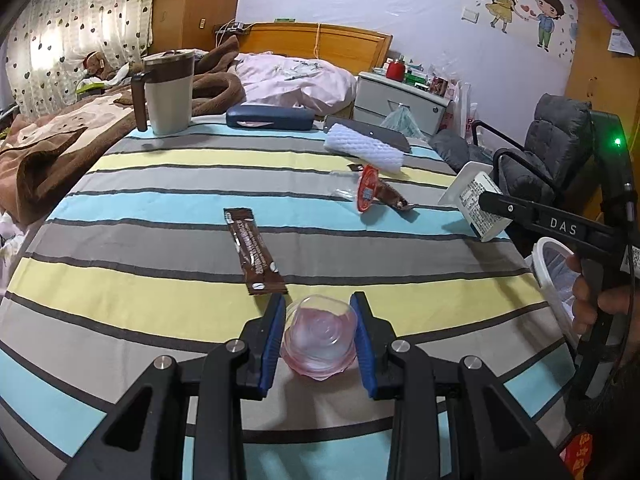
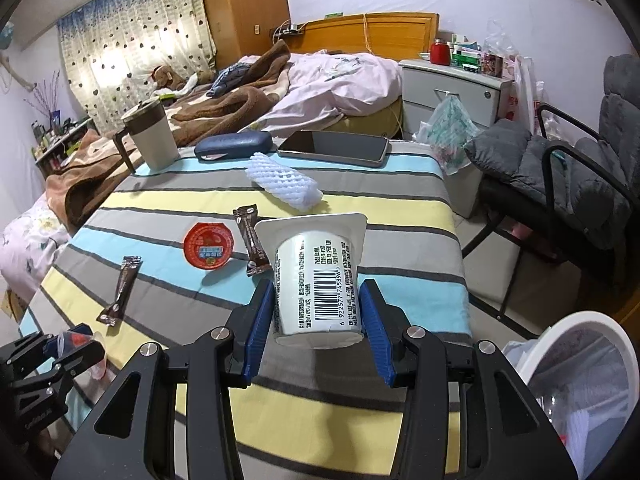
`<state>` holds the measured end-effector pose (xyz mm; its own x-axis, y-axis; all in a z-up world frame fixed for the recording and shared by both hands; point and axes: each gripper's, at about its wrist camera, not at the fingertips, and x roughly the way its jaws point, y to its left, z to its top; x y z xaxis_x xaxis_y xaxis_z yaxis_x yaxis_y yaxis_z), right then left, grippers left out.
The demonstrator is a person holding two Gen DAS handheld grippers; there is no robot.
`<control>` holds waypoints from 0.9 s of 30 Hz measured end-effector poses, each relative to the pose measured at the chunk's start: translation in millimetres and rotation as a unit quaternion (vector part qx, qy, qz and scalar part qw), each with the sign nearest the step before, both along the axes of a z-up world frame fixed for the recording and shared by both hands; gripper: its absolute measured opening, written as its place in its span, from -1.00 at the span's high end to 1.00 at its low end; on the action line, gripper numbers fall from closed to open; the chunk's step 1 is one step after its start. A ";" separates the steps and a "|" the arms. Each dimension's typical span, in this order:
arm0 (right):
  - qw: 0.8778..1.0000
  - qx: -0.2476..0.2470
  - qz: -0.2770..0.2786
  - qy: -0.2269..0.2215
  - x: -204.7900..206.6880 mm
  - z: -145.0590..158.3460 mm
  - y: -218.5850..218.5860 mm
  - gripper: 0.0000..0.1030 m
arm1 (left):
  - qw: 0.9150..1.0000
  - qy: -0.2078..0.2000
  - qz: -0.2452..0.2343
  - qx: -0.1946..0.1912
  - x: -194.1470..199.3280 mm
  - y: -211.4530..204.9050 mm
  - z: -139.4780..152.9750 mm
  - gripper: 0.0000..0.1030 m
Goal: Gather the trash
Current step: 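Grasp the clear pink-tinged plastic cup with the left tool while the right tool grasps the white yogurt cup, then carry both cups over the white bin and open both tools to drop them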
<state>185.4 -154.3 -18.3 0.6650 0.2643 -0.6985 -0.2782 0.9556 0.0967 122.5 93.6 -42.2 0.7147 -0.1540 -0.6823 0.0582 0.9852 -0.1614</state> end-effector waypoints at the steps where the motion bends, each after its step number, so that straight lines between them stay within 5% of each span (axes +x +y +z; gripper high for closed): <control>1: 1.000 0.001 -0.002 -0.003 -2.2 1.0 -1.3 0.10 | 1.000 -0.003 -0.001 0.001 -0.9 -1.5 2.0 0.33; 27: 0.997 0.020 -0.068 -0.042 -49.0 23.1 -61.7 0.10 | 0.994 -0.054 -0.093 0.012 -7.0 -86.1 42.1 0.33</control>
<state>136.4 -216.0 4.8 0.7529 0.1941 -0.6288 -0.1546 0.9809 0.1177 115.5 7.5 -0.1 0.7445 -0.2750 -0.6084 0.2556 0.9592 -0.1208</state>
